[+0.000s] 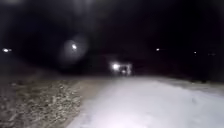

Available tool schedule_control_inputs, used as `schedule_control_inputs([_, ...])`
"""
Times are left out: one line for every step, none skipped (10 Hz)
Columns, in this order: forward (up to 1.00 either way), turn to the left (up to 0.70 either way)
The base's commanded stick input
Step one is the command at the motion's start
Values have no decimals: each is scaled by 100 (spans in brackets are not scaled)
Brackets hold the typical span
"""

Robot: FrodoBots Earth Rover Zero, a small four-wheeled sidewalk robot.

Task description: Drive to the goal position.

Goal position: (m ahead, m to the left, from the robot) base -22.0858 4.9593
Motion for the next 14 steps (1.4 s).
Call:
schedule_control_inputs([0,70])
schedule_control_inputs([0,70])
schedule_control_inputs([0,70])
schedule_control_inputs([0,70])
schedule_control_inputs([0,70])
schedule_control_inputs([0,70])
schedule_control_inputs([0,70])
schedule_control_inputs([0,70])
schedule_control_inputs([0,70])
schedule_control_inputs([0,70])
schedule_control_inputs([0,70])
schedule_control_inputs([0,70])
schedule_control_inputs([0,70])
schedule_control_inputs([0,70])
